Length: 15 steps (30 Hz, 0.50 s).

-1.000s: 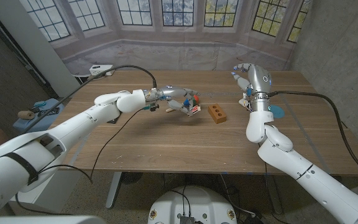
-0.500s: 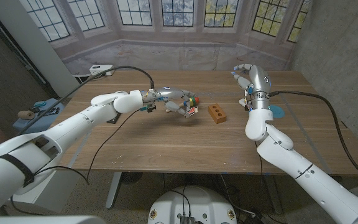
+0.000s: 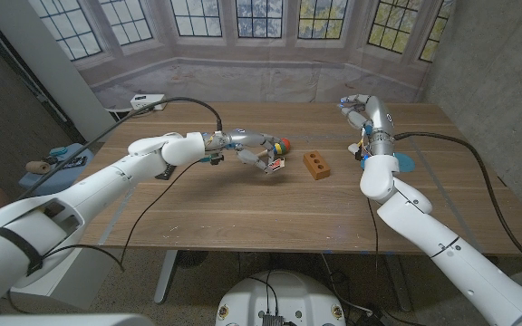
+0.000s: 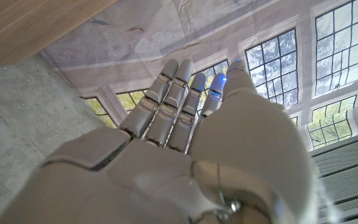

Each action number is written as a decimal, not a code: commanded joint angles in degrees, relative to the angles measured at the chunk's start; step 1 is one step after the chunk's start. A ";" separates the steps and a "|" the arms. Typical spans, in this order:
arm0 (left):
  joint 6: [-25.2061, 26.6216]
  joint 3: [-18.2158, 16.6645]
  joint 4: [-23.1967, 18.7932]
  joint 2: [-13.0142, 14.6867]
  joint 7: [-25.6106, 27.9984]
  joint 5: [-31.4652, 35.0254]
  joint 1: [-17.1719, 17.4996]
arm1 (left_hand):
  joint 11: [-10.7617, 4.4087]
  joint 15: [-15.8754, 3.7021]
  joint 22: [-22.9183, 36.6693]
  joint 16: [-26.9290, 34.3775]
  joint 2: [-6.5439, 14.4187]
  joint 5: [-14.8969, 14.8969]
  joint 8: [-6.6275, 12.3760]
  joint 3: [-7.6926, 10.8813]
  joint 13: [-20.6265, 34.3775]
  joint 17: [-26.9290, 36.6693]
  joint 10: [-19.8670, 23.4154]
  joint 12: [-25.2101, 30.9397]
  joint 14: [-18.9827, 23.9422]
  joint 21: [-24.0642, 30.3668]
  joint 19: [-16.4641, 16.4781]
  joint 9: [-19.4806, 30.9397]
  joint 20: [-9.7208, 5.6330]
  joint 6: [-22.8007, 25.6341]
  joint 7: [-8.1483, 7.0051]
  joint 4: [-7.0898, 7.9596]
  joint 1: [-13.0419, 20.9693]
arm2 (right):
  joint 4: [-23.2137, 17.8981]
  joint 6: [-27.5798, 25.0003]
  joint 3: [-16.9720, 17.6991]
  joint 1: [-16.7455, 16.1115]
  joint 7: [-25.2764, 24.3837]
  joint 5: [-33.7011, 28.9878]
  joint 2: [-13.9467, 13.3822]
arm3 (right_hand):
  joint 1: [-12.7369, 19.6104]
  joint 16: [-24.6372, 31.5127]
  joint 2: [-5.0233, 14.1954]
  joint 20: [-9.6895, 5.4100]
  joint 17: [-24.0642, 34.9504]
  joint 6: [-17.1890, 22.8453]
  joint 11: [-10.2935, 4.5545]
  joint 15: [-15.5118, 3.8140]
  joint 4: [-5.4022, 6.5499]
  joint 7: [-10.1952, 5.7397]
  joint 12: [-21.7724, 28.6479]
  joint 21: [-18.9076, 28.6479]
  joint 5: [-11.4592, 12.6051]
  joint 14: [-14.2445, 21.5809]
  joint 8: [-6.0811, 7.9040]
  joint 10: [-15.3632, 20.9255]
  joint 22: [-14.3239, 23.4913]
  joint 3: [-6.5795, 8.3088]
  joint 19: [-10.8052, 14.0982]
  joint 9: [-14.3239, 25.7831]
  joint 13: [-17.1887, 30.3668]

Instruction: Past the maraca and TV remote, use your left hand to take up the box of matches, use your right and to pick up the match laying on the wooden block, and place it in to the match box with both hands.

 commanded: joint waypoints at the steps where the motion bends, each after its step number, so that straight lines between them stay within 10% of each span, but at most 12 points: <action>1: 2.21 -0.64 -2.26 1.59 -0.75 1.26 1.38 | 0.07 0.09 0.33 -0.15 1.48 0.30 0.07 -0.01 0.18 0.09 -0.21 -0.19 -0.13 -0.22 -0.51 0.17 -0.01 -0.07 0.01 -0.06 0.99 | 1.50 4.68 1.91 0.20 2.91 9.40 0.17 | -0.35 0.21 0.30 -4.17 0.06 -0.11 -0.10 -6.91 -0.23 0.06 0.34 -0.12 -0.10 -0.26 -0.13 -0.27 0.08 -0.01 -0.12 -0.03 0.13; 15: 3.53 -0.76 -3.50 2.32 -1.26 2.23 1.49 | 0.04 0.18 0.33 -0.13 1.49 0.30 0.11 0.04 0.18 0.07 -0.32 -0.16 -0.29 -0.21 -0.60 0.18 -0.06 -0.04 -0.08 -0.12 1.06 | 4.94 10.16 4.02 0.60 5.56 19.44 1.20 | -1.16 -0.17 0.38 -4.32 -0.19 -0.46 -0.29 -6.56 0.05 -0.08 0.24 -0.17 -0.30 -0.82 -0.25 -0.71 0.08 -0.16 -0.29 -0.07 0.04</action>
